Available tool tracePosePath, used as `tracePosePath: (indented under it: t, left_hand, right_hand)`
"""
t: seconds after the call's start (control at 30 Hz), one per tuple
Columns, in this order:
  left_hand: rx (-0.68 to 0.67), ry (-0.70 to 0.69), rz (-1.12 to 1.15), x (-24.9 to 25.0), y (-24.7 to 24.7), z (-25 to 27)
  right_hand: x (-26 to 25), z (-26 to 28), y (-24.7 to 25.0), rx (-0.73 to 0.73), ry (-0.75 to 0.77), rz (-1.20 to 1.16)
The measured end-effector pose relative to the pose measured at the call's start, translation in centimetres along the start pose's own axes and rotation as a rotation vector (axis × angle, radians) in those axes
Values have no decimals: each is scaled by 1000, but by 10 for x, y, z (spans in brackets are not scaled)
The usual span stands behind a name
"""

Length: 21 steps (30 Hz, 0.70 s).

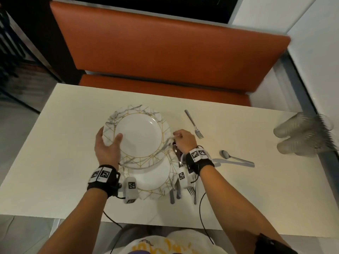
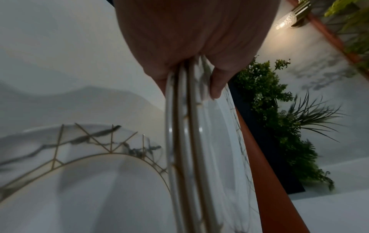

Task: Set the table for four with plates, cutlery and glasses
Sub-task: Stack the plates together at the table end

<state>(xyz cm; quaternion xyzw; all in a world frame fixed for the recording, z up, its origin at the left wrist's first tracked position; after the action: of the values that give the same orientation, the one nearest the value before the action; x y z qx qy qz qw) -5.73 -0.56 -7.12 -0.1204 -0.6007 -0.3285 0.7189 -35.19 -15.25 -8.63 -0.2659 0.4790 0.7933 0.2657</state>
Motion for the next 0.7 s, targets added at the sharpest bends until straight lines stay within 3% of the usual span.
tracePosePath:
  t: [0.2,0.33,0.7]
  left_hand:
    - [92,4,39,-11,18,9]
    - [131,13,78,-18,20,19]
    - [104,1,105,-10,7,19]
  right_hand:
    - [40,9,-45,-187,34,386]
    - [47,12,-55,-205,57,522]
    - [44,9,-50,-179,48,151]
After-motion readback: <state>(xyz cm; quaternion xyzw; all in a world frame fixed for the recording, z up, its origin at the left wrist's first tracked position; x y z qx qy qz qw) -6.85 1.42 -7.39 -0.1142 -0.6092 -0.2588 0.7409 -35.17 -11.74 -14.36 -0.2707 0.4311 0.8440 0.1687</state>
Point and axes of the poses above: each hand's wrist, its own z-axis away from the middle knuckle, its own y-axis out of the back of the hand, x = y × z, the point moved 8 cm from there along -z, towards the middle knuckle
